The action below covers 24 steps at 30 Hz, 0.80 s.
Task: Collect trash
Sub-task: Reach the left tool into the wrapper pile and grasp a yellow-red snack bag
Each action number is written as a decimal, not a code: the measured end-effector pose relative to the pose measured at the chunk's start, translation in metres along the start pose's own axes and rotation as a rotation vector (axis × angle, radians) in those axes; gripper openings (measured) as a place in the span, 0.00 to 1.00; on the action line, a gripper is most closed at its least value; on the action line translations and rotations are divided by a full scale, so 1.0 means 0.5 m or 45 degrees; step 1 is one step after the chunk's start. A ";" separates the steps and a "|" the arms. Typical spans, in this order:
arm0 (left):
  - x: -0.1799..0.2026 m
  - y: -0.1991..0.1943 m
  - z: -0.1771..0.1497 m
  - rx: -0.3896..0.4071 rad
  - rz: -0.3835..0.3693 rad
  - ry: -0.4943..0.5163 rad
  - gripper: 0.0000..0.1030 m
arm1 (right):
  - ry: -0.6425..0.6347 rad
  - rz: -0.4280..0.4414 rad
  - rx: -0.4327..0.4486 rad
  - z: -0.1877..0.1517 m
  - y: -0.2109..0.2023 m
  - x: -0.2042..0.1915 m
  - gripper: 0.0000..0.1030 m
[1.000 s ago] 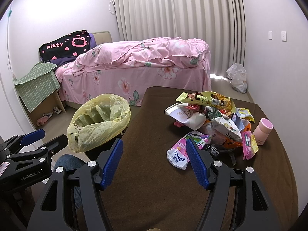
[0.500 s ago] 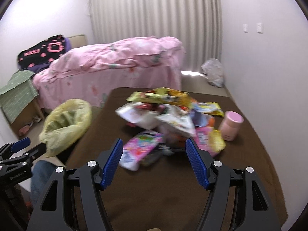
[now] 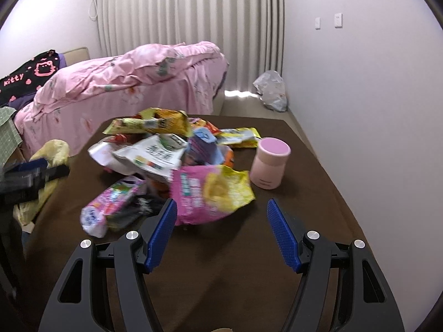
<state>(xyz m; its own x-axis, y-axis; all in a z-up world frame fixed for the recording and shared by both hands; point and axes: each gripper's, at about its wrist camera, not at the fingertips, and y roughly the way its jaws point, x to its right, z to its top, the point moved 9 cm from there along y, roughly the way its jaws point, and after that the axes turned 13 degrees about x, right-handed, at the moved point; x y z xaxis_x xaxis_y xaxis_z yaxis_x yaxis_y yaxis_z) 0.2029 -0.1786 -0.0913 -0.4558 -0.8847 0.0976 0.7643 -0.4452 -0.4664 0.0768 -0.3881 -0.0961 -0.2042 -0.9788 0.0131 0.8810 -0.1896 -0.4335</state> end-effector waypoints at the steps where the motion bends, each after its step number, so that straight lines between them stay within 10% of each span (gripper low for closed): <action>1: 0.006 0.014 0.014 0.001 -0.036 0.003 0.86 | 0.005 -0.004 -0.006 -0.004 0.005 0.008 0.63; 6: 0.032 0.129 0.123 0.018 -0.201 0.030 0.80 | 0.034 -0.012 -0.019 -0.014 0.021 0.038 0.63; 13: 0.043 0.321 0.101 -0.307 -0.346 0.089 0.63 | 0.016 -0.020 -0.005 -0.013 0.034 0.059 0.63; 19: 0.033 0.250 0.055 -0.281 -0.391 -0.022 0.53 | 0.008 -0.011 -0.021 -0.019 0.049 0.065 0.63; 24: 0.030 0.176 0.019 -0.289 -0.360 -0.064 0.22 | 0.004 0.013 -0.009 -0.007 0.046 0.050 0.63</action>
<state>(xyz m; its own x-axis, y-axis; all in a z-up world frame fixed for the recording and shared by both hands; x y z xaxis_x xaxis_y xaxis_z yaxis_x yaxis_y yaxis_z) 0.2678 -0.2324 -0.1225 -0.6076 -0.7390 0.2911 0.4880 -0.6365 -0.5973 0.0905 -0.4165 -0.1091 -0.1970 -0.9804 0.0056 0.8798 -0.1793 -0.4402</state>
